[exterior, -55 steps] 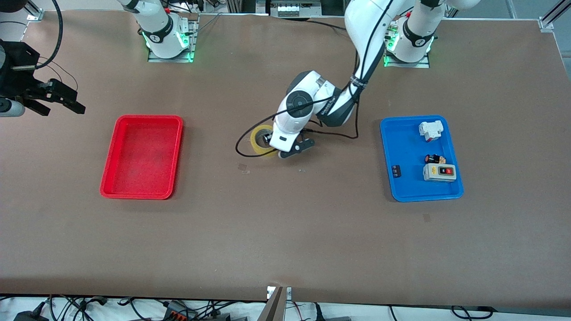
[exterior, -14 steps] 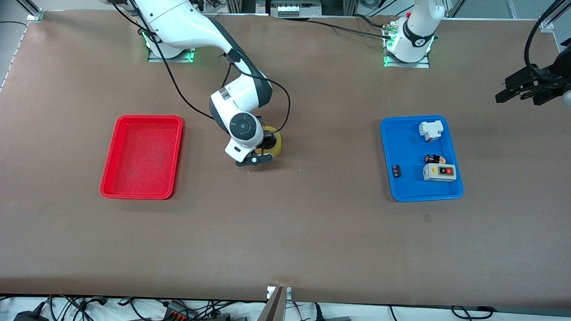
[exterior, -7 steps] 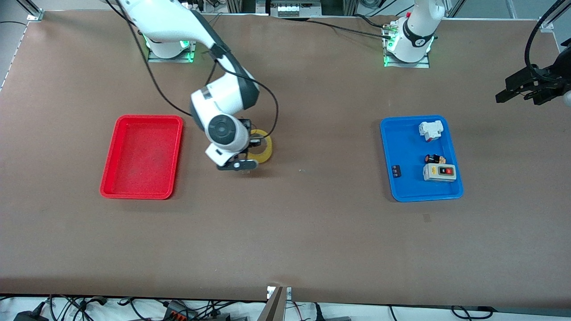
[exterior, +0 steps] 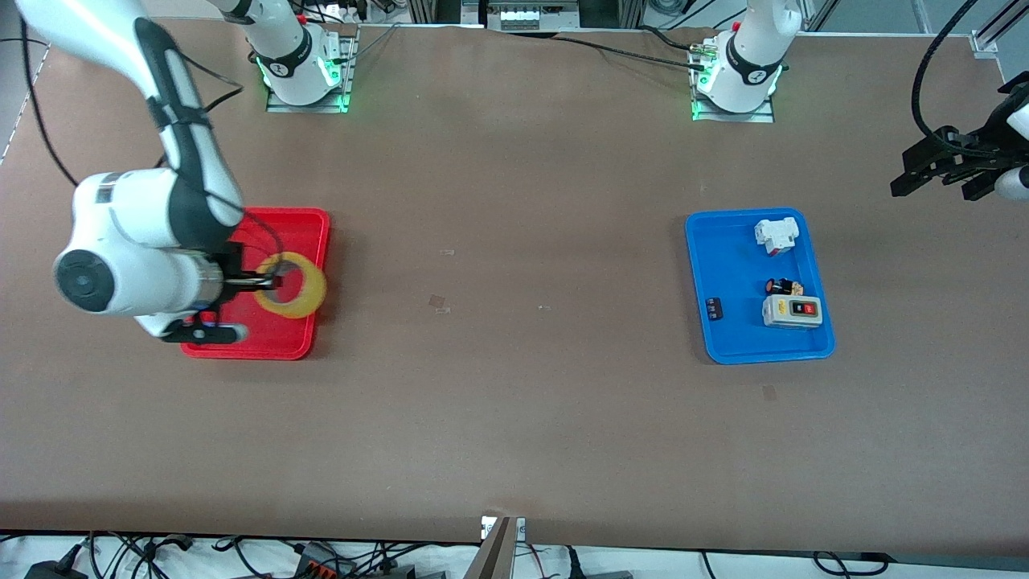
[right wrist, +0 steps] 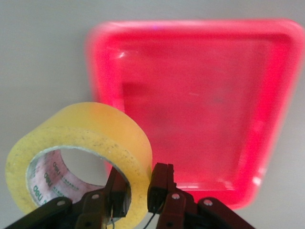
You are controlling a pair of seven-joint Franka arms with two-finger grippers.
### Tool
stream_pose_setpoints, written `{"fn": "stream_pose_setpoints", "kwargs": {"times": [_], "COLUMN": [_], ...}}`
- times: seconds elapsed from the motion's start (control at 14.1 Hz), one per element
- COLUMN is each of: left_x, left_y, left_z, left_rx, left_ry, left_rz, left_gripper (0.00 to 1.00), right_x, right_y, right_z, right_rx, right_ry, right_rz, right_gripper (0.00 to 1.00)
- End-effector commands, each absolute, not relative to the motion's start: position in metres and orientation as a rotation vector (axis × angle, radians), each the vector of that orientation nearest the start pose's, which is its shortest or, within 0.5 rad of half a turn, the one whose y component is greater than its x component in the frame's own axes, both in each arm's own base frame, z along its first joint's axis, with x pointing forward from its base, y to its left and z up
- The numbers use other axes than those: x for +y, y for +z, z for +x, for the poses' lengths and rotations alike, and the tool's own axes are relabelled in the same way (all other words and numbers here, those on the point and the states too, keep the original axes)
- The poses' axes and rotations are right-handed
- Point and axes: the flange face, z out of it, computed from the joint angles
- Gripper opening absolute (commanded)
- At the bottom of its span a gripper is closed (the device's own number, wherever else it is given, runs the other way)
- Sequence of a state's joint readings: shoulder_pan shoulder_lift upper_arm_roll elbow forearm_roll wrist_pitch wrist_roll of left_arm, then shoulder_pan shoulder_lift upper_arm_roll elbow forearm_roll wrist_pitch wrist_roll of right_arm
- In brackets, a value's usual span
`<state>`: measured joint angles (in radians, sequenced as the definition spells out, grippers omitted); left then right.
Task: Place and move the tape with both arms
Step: 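Carry the tape roll with the right gripper into the red tray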
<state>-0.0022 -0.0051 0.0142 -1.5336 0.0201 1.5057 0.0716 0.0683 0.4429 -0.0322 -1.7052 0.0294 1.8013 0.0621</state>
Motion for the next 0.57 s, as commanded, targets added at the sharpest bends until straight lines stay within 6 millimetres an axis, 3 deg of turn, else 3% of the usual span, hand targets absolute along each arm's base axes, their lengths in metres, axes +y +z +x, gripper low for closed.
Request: {"fn": "stream_pose_setpoints", "kwargs": {"times": [0.0,0.07,0.21,0.5], "left_x": [0.006,0.004,0.007,0.010], "left_y": [0.646,0.647,0.649,0.649], "left_z": [0.543,0.543,0.543,0.541], "left_rx": [0.144,0.133,0.125,0.109], "left_ry": [0.012,0.011,0.006,0.020], "left_rz": [-3.137,-3.157,-3.155,-3.159], "left_gripper": [1.00,1.00,1.00,1.00], "right_x": [0.014,-0.005,-0.019,-0.045], "right_y": [0.290,0.278,0.254,0.246], "right_z": [0.598,0.593,0.581,0.570], "right_rx": [0.003,0.002,-0.038,-0.091], "right_ry": [0.565,0.555,0.501,0.450], "right_rz": [-3.122,-3.112,-3.108,-3.142], "right_gripper": [0.00,0.00,0.00,0.00]}}
